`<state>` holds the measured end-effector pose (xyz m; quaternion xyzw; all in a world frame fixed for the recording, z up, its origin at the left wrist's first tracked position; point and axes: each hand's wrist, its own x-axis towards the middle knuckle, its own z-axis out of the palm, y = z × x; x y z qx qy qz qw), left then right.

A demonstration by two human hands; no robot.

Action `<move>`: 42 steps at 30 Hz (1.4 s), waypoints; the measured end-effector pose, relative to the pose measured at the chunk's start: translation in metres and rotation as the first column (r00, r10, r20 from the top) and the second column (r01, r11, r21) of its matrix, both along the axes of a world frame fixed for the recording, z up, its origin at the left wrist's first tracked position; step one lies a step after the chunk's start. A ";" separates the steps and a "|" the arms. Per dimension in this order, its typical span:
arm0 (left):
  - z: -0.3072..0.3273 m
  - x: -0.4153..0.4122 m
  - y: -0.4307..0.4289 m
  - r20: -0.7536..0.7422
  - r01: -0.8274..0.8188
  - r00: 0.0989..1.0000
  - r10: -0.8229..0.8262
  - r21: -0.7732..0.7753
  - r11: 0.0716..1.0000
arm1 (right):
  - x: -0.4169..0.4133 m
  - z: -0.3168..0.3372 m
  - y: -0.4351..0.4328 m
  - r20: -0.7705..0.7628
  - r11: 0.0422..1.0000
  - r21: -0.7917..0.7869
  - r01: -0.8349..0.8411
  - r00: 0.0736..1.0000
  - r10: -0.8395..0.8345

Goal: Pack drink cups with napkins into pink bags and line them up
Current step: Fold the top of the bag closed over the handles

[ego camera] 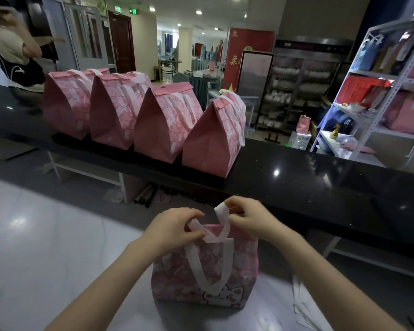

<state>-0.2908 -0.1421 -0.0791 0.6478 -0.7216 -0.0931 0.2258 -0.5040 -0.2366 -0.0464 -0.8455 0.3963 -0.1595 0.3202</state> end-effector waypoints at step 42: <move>-0.055 0.028 0.109 -0.563 -0.198 0.822 0.090 -0.134 0.971 | 0.007 -0.085 0.018 0.139 0.940 -0.042 0.338 0.934 -0.329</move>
